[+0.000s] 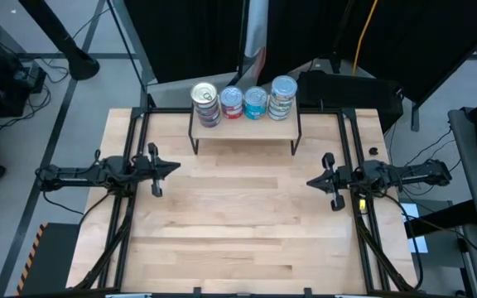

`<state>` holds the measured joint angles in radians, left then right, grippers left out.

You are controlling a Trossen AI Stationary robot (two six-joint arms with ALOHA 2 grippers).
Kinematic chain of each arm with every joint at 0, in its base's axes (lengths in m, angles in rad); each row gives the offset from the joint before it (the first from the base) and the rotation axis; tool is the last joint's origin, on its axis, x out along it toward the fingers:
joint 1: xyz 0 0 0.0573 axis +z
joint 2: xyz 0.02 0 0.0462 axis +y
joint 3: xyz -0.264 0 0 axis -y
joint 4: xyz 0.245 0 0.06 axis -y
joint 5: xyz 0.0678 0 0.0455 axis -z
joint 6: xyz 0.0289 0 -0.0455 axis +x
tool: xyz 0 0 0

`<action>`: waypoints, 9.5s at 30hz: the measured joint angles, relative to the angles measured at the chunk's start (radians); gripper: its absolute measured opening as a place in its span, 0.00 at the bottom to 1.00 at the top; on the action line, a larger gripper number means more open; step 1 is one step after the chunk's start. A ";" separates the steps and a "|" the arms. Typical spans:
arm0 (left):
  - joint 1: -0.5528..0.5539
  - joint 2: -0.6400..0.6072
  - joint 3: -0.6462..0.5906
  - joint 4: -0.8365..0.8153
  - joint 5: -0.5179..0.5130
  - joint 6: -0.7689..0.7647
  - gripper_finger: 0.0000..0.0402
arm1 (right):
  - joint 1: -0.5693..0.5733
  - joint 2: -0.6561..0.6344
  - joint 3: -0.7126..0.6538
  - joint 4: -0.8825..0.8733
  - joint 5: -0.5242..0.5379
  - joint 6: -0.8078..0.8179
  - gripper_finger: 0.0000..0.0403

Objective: Stack canned seafood by type on shelf
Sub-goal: Return to Home Position

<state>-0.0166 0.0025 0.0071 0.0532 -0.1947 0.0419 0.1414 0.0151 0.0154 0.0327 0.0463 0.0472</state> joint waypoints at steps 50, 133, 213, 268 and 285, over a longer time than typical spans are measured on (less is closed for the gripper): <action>0.003 0.002 -0.001 -0.022 0.064 0.072 0.00 | -0.068 0.031 0.000 -0.013 -0.019 -0.036 0.00; 0.003 0.002 -0.003 -0.021 0.113 0.044 0.00 | -0.068 -0.006 -0.001 -0.015 -0.048 -0.055 0.00; 0.003 0.002 -0.003 -0.017 0.115 0.043 0.00 | -0.068 -0.006 -0.001 -0.015 -0.048 -0.055 0.00; 0.003 0.002 -0.003 -0.017 0.115 0.044 0.00 | -0.068 -0.006 -0.001 -0.015 -0.048 -0.055 0.00; 0.003 0.002 -0.003 -0.017 0.115 0.044 0.00 | -0.068 -0.006 -0.001 -0.015 -0.048 -0.055 0.00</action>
<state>-0.0133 0.0045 0.0043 0.0364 -0.0795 0.0856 0.0736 0.0086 0.0149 0.0174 -0.0013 -0.0081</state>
